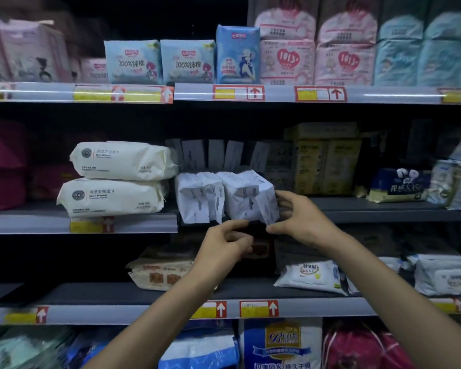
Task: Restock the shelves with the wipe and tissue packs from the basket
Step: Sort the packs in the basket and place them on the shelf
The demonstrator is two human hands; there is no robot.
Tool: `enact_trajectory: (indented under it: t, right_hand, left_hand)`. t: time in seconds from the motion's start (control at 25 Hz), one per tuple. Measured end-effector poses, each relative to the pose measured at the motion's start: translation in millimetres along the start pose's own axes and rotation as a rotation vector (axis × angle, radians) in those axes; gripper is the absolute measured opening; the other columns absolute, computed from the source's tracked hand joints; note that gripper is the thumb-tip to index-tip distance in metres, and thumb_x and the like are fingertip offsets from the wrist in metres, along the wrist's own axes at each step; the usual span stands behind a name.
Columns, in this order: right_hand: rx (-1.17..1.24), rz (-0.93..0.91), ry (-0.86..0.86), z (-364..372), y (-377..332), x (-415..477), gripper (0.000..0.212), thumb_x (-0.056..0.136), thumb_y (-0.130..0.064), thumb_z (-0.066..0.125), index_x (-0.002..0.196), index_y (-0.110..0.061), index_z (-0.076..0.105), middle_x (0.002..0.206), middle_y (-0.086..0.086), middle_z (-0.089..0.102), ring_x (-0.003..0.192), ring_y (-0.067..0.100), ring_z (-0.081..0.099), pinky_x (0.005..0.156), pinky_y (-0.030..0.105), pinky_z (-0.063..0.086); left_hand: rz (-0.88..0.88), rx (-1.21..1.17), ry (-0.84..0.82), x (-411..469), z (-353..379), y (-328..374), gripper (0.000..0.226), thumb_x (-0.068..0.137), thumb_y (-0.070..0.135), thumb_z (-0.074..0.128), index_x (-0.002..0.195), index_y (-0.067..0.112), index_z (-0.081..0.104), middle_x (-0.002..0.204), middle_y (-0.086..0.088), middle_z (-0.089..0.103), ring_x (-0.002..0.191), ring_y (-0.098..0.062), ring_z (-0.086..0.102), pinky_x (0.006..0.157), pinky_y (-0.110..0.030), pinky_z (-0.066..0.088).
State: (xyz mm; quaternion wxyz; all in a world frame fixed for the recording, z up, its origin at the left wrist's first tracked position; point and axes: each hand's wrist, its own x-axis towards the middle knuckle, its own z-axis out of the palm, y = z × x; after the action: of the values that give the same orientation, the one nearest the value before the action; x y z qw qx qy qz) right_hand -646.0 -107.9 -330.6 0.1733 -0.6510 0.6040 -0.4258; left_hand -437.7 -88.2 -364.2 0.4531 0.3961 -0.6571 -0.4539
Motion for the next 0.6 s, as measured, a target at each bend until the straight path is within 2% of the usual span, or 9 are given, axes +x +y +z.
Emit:
enact_trajectory:
  t: [0.08,0.16,0.32,0.44,0.52,0.6]
  right_hand:
    - [0.016,0.009,0.025,3.7,-4.8,-20.8,0.091,0.073,-0.003,0.092,0.152,-0.019,0.049,0.132,-0.008,0.063,0.121,0.015,0.063,0.106,0.041,0.054]
    - [0.011,0.032,0.03,6.6,-7.5,-42.2,0.092,0.075,-0.008,0.092,0.154,-0.02,0.046,0.129,-0.004,0.061,0.118,0.02,0.063,0.102,0.041,0.055]
    - [-0.095,0.054,-0.137,17.5,-1.6,-82.1,0.086,0.076,-0.02,0.093,0.151,-0.025,0.05,0.13,0.005,0.062,0.112,0.019,0.067,0.101,0.041,0.057]
    - [-0.261,0.029,-0.282,35.2,13.8,-110.8,0.085,0.077,-0.029,0.091,0.152,-0.027,0.05,0.139,0.002,0.06,0.124,0.015,0.061,0.101,0.03,0.051]
    - [-0.344,0.031,-0.382,53.3,32.0,-127.3,0.089,0.078,-0.032,0.09,0.155,-0.027,0.045,0.148,0.001,0.055,0.132,0.014,0.055,0.103,0.03,0.048]
    - [-0.395,0.066,-0.51,77.0,55.7,-143.4,0.094,0.079,-0.035,0.09,0.158,-0.027,0.04,0.157,-0.001,0.048,0.14,0.016,0.049,0.111,0.034,0.045]
  left_hand:
    - [0.012,0.044,-0.016,-7.5,-3.5,-1.5,0.047,0.096,0.006,0.068,0.141,0.016,0.06,0.102,0.0,0.078,0.092,-0.013,0.075,0.07,-0.017,0.052]
    - [0.034,0.103,-0.025,-13.7,-8.3,-6.1,0.052,0.093,0.004,0.071,0.143,0.013,0.058,0.104,-0.004,0.077,0.091,-0.011,0.071,0.073,-0.017,0.05]
    - [0.059,0.27,-0.081,-28.6,-22.4,-29.1,0.059,0.091,0.017,0.077,0.146,0.019,0.055,0.118,-0.005,0.071,0.101,-0.015,0.07,0.065,-0.01,0.051]
    - [0.043,0.419,-0.177,-43.7,-34.6,-65.2,0.079,0.08,0.04,0.083,0.15,0.028,0.051,0.128,-0.002,0.066,0.112,-0.014,0.068,0.091,-0.025,0.056]
    - [0.015,0.514,-0.257,-57.6,-39.8,-91.8,0.088,0.075,0.051,0.084,0.153,0.033,0.046,0.136,0.004,0.061,0.12,-0.009,0.062,0.093,-0.022,0.05]
    - [-0.042,0.583,-0.346,-73.8,-43.6,-120.2,0.084,0.085,0.046,0.081,0.157,0.035,0.039,0.143,0.013,0.053,0.129,-0.004,0.053,0.097,-0.021,0.043]
